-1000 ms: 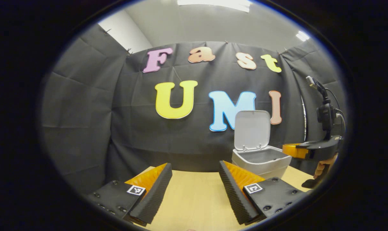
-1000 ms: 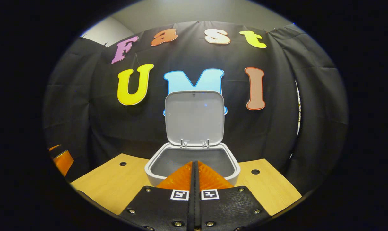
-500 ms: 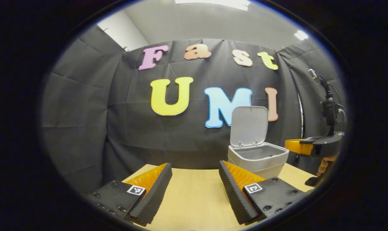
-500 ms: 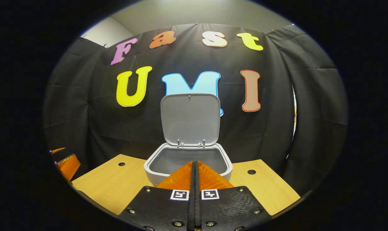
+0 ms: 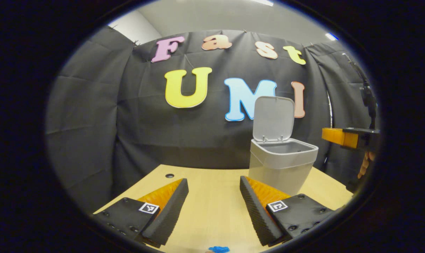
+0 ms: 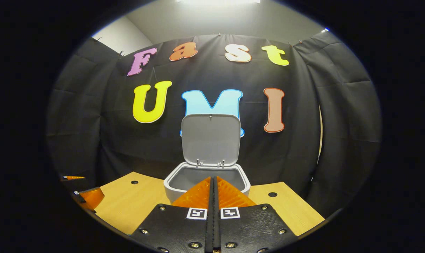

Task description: Press the lid of the desktop garbage bin to open it, pick up the crumpled paper on the desktop and throw it into the bin, then pick up the pop can on the desktop and drop it into the bin, and finally close the garbage bin lid.

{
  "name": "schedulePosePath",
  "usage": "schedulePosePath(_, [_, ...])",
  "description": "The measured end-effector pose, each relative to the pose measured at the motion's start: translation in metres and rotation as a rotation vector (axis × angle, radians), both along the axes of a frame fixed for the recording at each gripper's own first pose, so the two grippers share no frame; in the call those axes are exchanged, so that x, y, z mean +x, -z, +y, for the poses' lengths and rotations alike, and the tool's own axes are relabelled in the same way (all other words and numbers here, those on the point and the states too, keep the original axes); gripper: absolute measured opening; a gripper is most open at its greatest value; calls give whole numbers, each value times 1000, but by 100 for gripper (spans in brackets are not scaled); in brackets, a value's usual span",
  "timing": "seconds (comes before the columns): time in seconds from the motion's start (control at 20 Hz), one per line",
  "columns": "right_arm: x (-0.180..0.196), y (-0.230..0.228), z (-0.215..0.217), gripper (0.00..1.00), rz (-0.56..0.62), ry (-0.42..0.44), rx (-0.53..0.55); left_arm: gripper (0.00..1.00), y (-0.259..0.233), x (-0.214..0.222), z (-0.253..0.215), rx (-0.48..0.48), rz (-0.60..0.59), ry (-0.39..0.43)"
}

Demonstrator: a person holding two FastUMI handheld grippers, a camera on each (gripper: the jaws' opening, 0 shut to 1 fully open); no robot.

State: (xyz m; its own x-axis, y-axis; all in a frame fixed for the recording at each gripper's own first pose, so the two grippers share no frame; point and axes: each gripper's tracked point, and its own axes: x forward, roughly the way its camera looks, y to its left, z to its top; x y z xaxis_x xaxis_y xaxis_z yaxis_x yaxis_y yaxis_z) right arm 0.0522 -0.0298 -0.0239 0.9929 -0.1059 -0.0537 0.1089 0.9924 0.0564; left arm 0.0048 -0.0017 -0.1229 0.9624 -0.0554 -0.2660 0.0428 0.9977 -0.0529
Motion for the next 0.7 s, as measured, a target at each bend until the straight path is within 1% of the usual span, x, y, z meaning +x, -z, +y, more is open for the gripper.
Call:
schedulePosePath(0.05, [-3, -1, -1, 1, -6, 2, -9, 96, 8, -3, -1, -4, 21, 3])
schedulePosePath(0.1, [-5, 0, -1, 8, -7, 4, -19, 98, 15, -5, -3, -8, 37, 11])
schedulePosePath(0.15, [-6, 2, 0, 8, -6, -3, -23, 98, 20, -7, -5, -8, 50, 16])
schedulePosePath(0.2, [-8, 4, 1, 23, 0, -5, -24, 98, 28, -10, -6, -2, 68, 23])
schedulePosePath(0.25, [-9, 5, 2, 28, 5, -10, -21, 97, 35, -11, -6, 3, 80, 26])
schedulePosePath(0.35, [-11, 11, 7, 44, 24, -31, -6, 96, 44, -14, -9, 3, 100, 34])
schedulePosePath(0.4, [-12, 14, 7, 63, 36, -37, 1, 96, 48, -17, -9, 1, 111, 37])
schedulePosePath(0.45, [-12, 15, 8, 71, 43, -39, 7, 94, 53, -19, -10, -1, 120, 38])
schedulePosePath(0.5, [-12, 16, 7, 79, 48, -39, 13, 99, 57, -20, -10, -6, 129, 40])
schedulePosePath(0.55, [-14, 17, 8, 80, 48, -39, 21, 94, 61, -20, -11, -11, 139, 42])
schedulePosePath(0.6, [-14, 16, 8, 86, 45, -40, 27, 98, 65, -21, -10, -15, 150, 44])
schedulePosePath(0.65, [-16, 16, 6, 89, 39, -32, 30, 96, 72, -23, -10, -16, 164, 47])
schedulePosePath(0.7, [-18, 14, 4, 92, 31, -22, 31, 96, 79, -24, -10, -16, 183, 48])
